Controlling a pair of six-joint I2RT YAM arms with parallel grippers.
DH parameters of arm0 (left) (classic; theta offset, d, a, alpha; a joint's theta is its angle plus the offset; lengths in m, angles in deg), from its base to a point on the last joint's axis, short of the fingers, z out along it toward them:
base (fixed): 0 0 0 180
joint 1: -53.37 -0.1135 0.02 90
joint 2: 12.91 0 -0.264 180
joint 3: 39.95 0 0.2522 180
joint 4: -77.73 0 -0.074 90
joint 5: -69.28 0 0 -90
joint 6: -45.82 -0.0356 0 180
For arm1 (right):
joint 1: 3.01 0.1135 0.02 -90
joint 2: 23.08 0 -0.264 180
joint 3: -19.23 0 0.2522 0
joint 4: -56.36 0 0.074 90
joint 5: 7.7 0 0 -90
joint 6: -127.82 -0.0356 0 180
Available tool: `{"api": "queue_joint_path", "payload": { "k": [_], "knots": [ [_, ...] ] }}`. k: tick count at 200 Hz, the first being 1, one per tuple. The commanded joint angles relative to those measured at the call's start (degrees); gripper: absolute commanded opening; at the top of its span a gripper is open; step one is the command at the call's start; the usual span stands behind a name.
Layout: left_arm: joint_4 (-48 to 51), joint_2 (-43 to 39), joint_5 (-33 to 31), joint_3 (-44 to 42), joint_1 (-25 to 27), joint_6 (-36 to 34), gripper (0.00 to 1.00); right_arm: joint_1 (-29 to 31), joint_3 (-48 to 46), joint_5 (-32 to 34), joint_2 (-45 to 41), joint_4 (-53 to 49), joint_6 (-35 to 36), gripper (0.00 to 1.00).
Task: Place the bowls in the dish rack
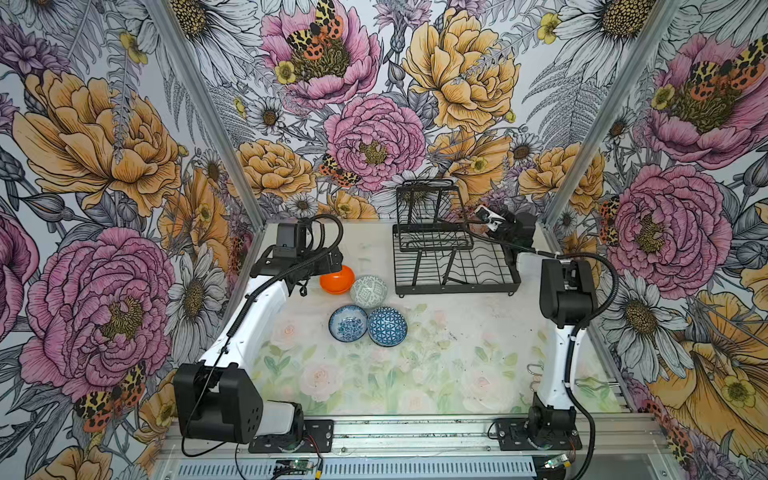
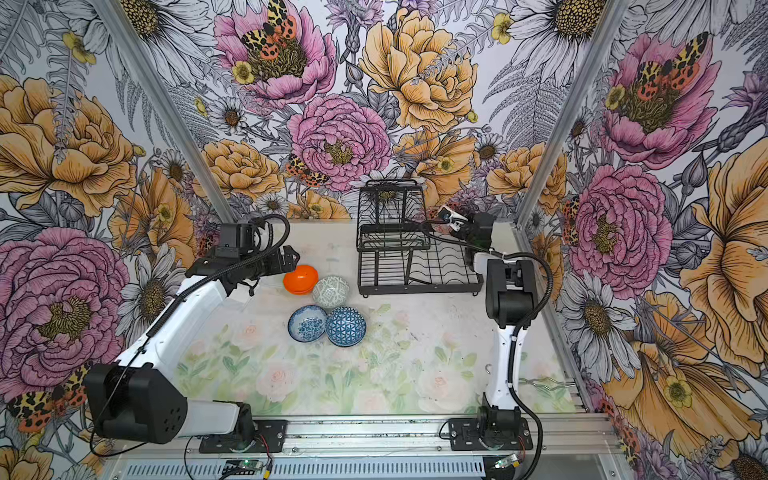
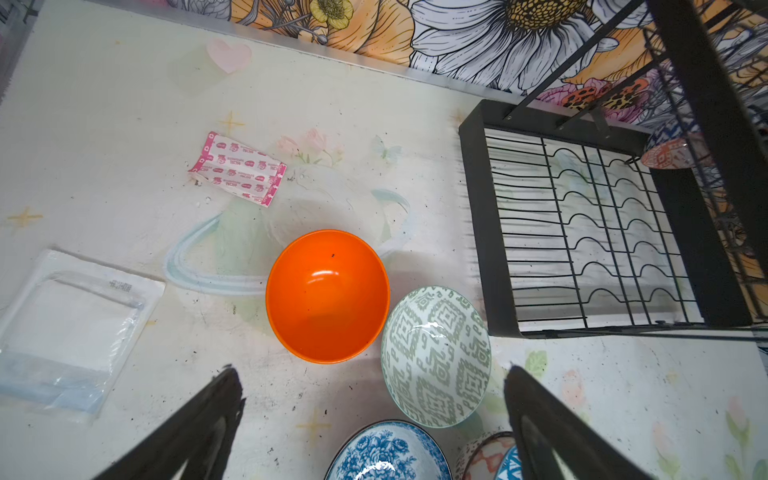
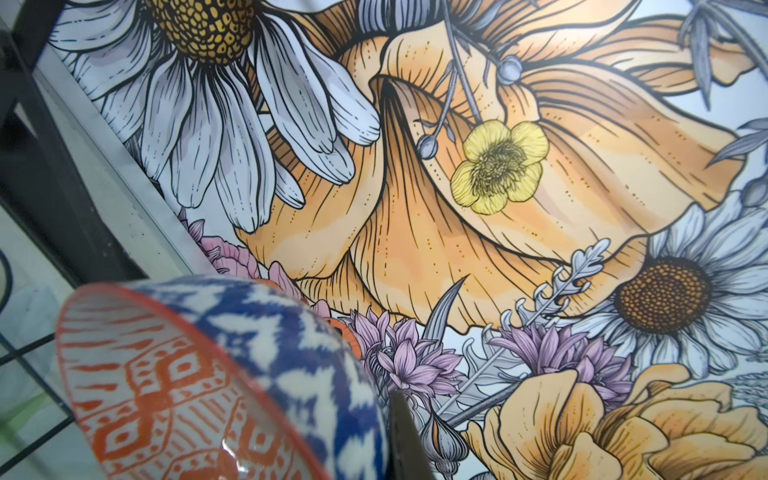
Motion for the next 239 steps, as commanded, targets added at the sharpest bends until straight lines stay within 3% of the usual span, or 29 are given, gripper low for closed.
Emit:
{"api": "queue_joint_path", "payload": {
  "k": [1, 159, 239],
  "knots": [
    [-0.01, -0.87, 1.77, 0.74, -0.58, -0.22, 0.99, -0.21, -1.13, -2.88, 1.50, 5.47, 0.96, 0.00],
    [0.08, -0.55, 3.60, 0.04, -1.11, -3.71, 0.99, -0.16, -2.16, -4.62, 7.43, 10.37, 0.59, 0.00],
    [-1.13, -1.84, 4.21, -0.28, -1.05, -3.58, 0.99, -0.90, -8.84, -10.02, -3.64, -5.03, -1.16, 0.00]
  ]
}}
